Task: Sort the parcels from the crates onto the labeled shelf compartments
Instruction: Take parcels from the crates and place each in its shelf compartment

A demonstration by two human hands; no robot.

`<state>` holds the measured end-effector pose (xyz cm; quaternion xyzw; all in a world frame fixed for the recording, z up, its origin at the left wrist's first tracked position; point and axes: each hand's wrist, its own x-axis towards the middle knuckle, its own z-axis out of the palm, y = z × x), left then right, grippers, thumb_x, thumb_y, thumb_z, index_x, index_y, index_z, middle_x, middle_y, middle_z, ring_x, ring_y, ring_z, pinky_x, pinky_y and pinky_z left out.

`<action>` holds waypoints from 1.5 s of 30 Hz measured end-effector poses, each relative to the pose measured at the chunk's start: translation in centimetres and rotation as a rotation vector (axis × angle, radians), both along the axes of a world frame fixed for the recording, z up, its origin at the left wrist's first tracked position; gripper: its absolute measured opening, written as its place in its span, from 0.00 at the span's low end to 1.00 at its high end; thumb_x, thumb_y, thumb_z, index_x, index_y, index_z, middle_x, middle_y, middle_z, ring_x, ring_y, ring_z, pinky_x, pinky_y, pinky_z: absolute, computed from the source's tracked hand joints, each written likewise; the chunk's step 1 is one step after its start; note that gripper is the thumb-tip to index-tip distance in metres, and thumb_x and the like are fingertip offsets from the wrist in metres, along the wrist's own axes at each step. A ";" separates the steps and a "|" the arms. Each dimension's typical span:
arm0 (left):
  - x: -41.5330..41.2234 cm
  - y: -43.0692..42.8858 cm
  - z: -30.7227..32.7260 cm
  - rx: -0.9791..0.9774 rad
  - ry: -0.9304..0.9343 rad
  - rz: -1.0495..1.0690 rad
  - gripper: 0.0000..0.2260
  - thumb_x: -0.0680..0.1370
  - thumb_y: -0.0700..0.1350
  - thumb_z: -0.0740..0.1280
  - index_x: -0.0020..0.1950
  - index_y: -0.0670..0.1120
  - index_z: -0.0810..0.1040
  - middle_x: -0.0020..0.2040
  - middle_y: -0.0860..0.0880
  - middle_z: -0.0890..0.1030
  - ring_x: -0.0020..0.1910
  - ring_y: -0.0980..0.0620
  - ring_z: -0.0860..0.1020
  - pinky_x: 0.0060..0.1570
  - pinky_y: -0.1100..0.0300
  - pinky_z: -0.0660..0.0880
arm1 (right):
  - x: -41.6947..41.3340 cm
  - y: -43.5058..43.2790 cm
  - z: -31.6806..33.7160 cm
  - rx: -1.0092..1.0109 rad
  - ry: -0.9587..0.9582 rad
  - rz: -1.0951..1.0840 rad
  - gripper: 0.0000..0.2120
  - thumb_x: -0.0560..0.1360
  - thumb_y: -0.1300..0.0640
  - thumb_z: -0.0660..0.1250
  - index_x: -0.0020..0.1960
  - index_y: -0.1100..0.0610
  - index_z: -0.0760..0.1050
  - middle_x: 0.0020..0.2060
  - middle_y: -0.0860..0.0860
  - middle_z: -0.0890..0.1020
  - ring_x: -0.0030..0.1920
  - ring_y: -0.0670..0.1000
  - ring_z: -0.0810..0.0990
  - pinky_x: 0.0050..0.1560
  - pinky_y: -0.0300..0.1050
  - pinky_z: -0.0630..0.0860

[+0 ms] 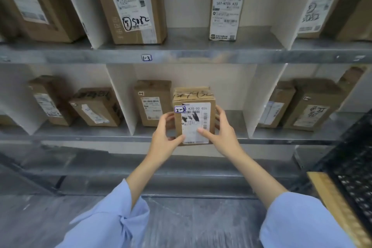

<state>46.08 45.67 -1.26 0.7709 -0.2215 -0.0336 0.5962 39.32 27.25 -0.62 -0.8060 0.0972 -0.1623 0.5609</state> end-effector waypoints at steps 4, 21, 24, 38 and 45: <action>2.1 -2.3 -2.1 0.003 0.035 -0.026 0.29 0.73 0.35 0.73 0.68 0.55 0.66 0.62 0.65 0.72 0.65 0.63 0.72 0.48 0.66 0.77 | 1.7 -2.0 -2.1 -0.002 0.061 -0.054 0.40 0.73 0.57 0.75 0.77 0.50 0.56 0.67 0.45 0.73 0.64 0.43 0.73 0.66 0.43 0.71; 10.2 -7.9 -8.9 0.653 -0.089 0.066 0.24 0.81 0.53 0.62 0.77 0.51 0.63 0.75 0.51 0.67 0.73 0.48 0.63 0.68 0.50 0.62 | 12.6 -11.0 -13.8 0.052 0.097 -0.100 0.37 0.75 0.58 0.72 0.72 0.36 0.54 0.66 0.46 0.75 0.68 0.49 0.74 0.69 0.50 0.69; 10.6 -8.3 -9.4 0.755 -0.155 0.121 0.26 0.79 0.58 0.57 0.76 0.51 0.65 0.73 0.51 0.69 0.71 0.47 0.65 0.65 0.52 0.63 | 13.5 -11.5 -14.7 0.100 0.084 -0.114 0.36 0.76 0.59 0.72 0.70 0.35 0.54 0.69 0.48 0.73 0.69 0.48 0.72 0.65 0.39 0.68; 9.9 -8.1 -8.7 0.854 -0.260 0.117 0.30 0.76 0.62 0.50 0.76 0.52 0.65 0.74 0.52 0.69 0.71 0.50 0.65 0.64 0.54 0.61 | 14.4 -13.3 -16.7 0.122 0.181 -0.093 0.38 0.76 0.59 0.71 0.77 0.49 0.52 0.68 0.51 0.74 0.64 0.47 0.74 0.57 0.34 0.72; 8.3 -6.3 -6.4 0.830 -0.277 0.108 0.32 0.76 0.63 0.49 0.78 0.53 0.61 0.76 0.53 0.66 0.73 0.51 0.62 0.66 0.54 0.59 | 11.6 -13.8 -15.2 -0.119 0.330 -0.133 0.34 0.77 0.50 0.69 0.77 0.50 0.56 0.74 0.52 0.68 0.67 0.61 0.74 0.64 0.60 0.73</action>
